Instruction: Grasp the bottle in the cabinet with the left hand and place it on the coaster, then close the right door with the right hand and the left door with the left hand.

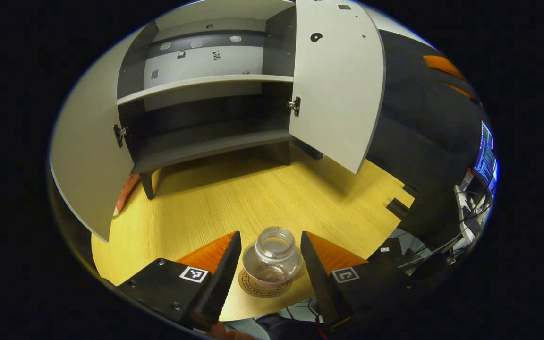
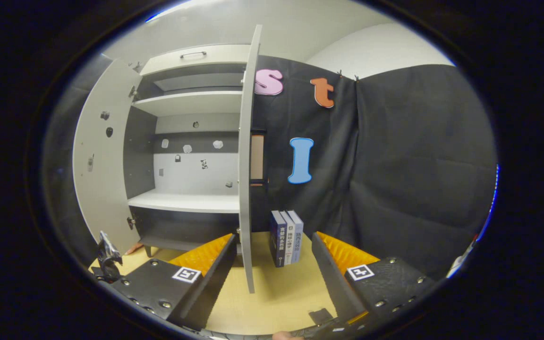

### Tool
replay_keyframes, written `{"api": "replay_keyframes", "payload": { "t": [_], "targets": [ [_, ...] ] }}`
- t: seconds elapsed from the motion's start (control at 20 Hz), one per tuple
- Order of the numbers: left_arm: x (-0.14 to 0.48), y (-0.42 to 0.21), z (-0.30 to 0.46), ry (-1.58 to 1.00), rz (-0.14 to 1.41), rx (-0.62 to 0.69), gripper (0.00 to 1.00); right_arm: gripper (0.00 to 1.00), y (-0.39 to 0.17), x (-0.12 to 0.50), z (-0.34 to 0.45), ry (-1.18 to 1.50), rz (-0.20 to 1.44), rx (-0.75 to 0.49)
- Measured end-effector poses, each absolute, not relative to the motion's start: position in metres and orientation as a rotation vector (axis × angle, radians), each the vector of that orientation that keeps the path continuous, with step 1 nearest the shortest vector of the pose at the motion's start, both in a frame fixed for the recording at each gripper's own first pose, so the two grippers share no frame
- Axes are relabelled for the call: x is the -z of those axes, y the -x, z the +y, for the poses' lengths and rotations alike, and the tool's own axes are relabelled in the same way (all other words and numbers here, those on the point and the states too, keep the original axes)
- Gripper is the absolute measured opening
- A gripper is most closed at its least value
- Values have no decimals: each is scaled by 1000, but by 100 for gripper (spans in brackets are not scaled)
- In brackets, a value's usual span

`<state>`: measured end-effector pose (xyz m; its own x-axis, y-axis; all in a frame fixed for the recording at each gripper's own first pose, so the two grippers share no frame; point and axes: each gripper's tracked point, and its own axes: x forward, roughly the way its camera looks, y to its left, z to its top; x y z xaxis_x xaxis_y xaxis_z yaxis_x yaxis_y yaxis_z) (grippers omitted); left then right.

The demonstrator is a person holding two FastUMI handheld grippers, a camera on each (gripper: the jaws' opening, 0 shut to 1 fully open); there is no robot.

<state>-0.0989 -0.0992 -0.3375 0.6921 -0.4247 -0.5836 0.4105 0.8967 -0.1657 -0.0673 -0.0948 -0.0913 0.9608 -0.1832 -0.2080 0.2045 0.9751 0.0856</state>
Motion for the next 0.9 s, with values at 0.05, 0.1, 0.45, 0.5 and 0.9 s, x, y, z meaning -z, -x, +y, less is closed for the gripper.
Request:
{"api": "replay_keyframes", "payload": {
  "t": [0.05, 0.1, 0.45, 0.5, 0.9],
  "targets": [
    [332, 98, -99, 25, 650, 465, 80, 99, 67, 92, -94, -108, 200, 197],
    [326, 96, -99, 31, 639, 464, 80, 97, 65, 92, -95, -110, 199, 196],
    [266, 81, -95, 59, 532, 453, 80, 97, 67, 96, -98, -125, 208, 206],
    [257, 78, -94, 58, 512, 450, 80, 97, 67, 96, -99, -129, 209, 206],
    [155, 44, -86, 89, 295, 409, 79, 97, 62, 97, -104, -143, 213, 201]
  ]
}}
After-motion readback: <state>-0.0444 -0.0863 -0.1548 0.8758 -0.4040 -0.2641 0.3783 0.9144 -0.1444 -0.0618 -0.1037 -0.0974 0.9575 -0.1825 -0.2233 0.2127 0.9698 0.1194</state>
